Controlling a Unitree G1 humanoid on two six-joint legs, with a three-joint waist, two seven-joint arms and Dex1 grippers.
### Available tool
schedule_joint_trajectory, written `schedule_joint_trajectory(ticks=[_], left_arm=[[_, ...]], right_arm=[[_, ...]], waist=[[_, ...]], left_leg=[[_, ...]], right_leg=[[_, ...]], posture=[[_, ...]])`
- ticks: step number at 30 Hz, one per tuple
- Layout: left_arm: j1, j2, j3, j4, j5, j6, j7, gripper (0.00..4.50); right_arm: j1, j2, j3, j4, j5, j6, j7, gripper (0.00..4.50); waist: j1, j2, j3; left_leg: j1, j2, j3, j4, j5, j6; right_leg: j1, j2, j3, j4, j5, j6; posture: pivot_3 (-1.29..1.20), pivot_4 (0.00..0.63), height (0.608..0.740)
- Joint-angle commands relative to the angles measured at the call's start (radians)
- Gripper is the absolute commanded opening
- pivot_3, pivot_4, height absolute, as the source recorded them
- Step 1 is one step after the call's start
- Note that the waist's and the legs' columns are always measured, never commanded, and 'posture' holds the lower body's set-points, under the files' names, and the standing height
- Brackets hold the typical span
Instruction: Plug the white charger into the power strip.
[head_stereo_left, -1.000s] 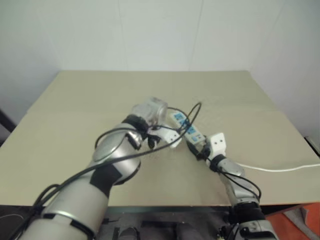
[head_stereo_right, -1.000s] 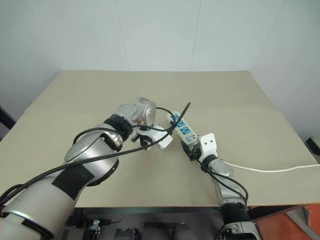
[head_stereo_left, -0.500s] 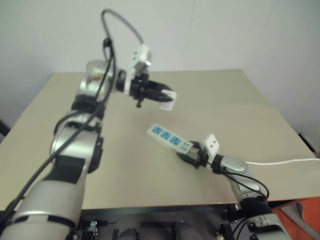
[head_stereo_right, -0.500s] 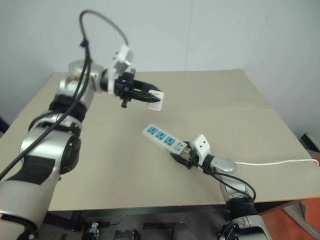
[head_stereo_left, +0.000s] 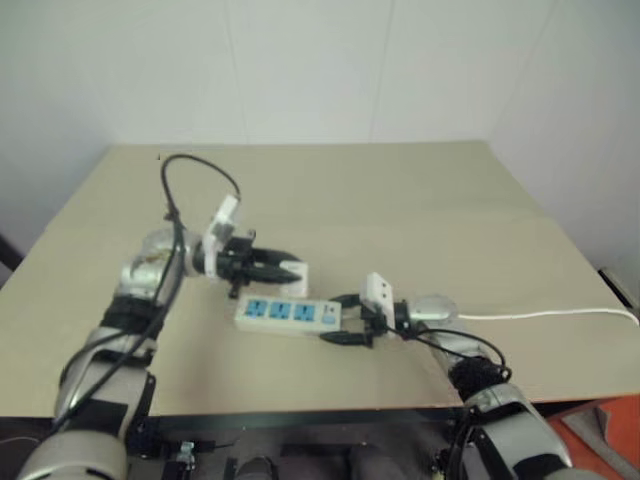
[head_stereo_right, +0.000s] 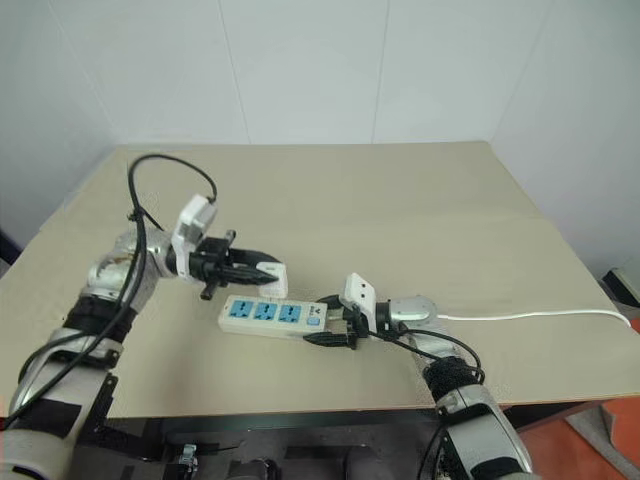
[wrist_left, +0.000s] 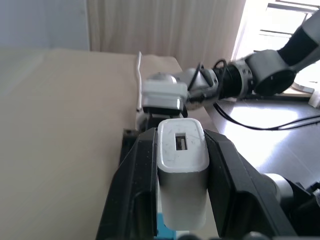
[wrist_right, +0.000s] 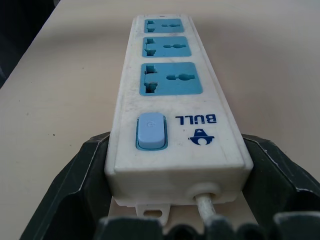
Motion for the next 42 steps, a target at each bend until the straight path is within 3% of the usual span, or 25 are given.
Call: schedule_joint_trajectory(ticks=[1, 7, 18, 31, 42], left_arm=[[-0.025, -0.009, -0.022, 0.039, -0.014, -0.069, -0.003, 1.01], [-0.061, -0.034, -0.107, 0.159, 0.036, -0.15, -0.003, 1.01], [-0.105, -0.093, -0.118, 0.31, 0.079, -0.217, -0.003, 1.01], [-0.086, -0.088, -0.145, 0.285, 0.035, -0.158, -0.003, 1.01], [-0.072, -0.091, -0.186, 0.328, 0.1, -0.247, -0.003, 1.01]], right_arm=[[0.001, 0.022, 0.022, 0.022, -0.021, -0.023, 0.014, 3.42], [0.026, 0.016, 0.025, 0.003, -0.035, -0.028, 0.013, 3.42], [0.043, 0.01, 0.028, -0.016, -0.049, -0.022, -0.011, 3.42], [0.042, 0.009, 0.031, -0.005, -0.061, -0.028, -0.019, 3.42], [0.039, 0.01, 0.034, 0.001, -0.07, -0.035, -0.024, 3.42]], waist=[[-0.002, 0.0, 0.0], [-0.004, 0.0, 0.0], [-0.003, 0.0, 0.0], [-0.003, 0.0, -0.001], [-0.004, 0.0, -0.001]], left_leg=[[0.0, 0.0, 0.0, 0.0, 0.0, 0.0], [0.002, 0.0, 0.0, 0.0, 0.0, 0.0], [0.001, 0.0, 0.0, 0.0, 0.0, 0.0], [0.001, 0.0, 0.0, 0.0, 0.0, 0.0], [0.002, 0.0, 0.001, -0.001, 0.0, 0.0]], right_leg=[[0.0, 0.0, 0.0, 0.0, 0.0, 0.0], [0.001, 0.0, 0.001, 0.0, 0.0, 0.0], [0.001, 0.0, 0.001, 0.0, -0.001, 0.0], [0.001, 0.0, 0.001, 0.0, -0.001, 0.0], [0.001, 0.0, 0.001, 0.0, -0.001, 0.0]], posture=[[0.0, 0.15, 0.74], [0.0, 0.15, 0.74], [0.0, 0.15, 0.74], [0.0, 0.15, 0.74], [0.0, 0.15, 0.74]])
